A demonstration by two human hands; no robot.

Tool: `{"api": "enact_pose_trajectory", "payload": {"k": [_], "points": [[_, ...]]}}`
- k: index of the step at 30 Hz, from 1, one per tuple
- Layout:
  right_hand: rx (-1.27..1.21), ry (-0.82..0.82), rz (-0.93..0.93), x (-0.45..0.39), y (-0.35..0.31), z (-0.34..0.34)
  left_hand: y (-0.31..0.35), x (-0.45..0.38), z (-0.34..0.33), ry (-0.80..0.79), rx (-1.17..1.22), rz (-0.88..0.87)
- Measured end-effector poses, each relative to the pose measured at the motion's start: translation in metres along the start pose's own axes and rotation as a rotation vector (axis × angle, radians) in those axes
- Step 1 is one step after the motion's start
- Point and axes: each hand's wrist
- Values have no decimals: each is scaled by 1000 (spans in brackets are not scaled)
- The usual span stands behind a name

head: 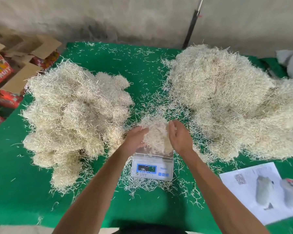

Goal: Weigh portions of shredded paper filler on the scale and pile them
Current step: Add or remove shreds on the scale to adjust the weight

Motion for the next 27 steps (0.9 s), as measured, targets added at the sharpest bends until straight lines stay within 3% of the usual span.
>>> {"api": "enact_pose_trajectory", "payload": {"k": [3, 8, 23, 27], "points": [[-55, -2, 41, 7, 8, 1, -4, -1, 2, 148, 55, 25], [-75, 150, 27, 9, 19, 11, -12, 4, 15, 361, -93, -100], [-28, 83, -18, 16, 25, 11, -1, 16, 10, 222, 145, -37], [-258, 40, -185, 22, 15, 4, 14, 14, -2, 217, 72, 59]]}}
Point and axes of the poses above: each hand's wrist, its own x-axis away from the middle knuckle, its own z-axis out of the back of the hand, y = z × x, and after that the axes turned 15 degrees about -x, right-handed
